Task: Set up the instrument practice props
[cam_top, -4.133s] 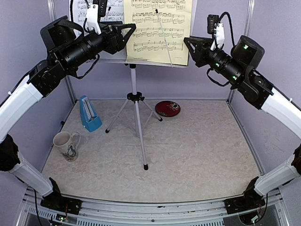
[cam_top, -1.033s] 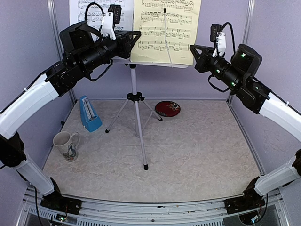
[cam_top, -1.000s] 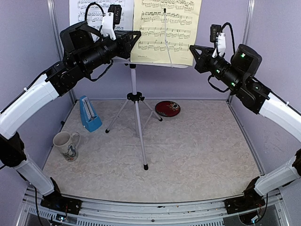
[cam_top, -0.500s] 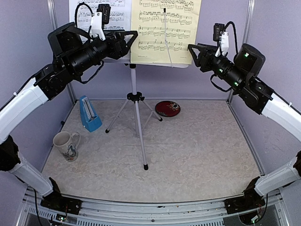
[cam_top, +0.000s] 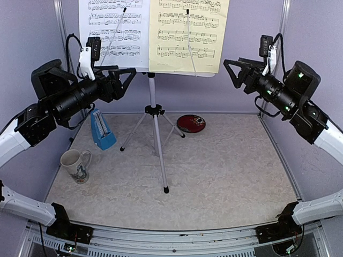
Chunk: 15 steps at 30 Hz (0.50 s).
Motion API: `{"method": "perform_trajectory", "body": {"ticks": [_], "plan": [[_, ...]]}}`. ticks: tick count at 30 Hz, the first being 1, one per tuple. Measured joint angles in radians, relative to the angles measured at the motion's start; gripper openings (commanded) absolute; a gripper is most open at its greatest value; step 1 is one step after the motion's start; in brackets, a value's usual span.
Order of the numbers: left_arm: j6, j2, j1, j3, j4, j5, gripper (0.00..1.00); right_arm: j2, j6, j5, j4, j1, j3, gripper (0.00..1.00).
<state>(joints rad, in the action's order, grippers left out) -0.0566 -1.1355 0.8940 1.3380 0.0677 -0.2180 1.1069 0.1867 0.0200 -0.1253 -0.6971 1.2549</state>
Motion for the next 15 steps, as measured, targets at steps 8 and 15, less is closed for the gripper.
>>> {"method": "perform_trajectory", "body": {"ticks": [8, 15], "plan": [[-0.146, 0.167, 0.002, -0.359, 0.025, -0.073, 0.76, -0.096, 0.122, -0.048, 0.019, 0.0, -0.262, 0.76], [-0.286, 0.098, -0.044, -0.534, 0.005, -0.051, 0.62, -0.037, 0.278, -0.159, -0.045, -0.011, -0.482, 0.74]]}}
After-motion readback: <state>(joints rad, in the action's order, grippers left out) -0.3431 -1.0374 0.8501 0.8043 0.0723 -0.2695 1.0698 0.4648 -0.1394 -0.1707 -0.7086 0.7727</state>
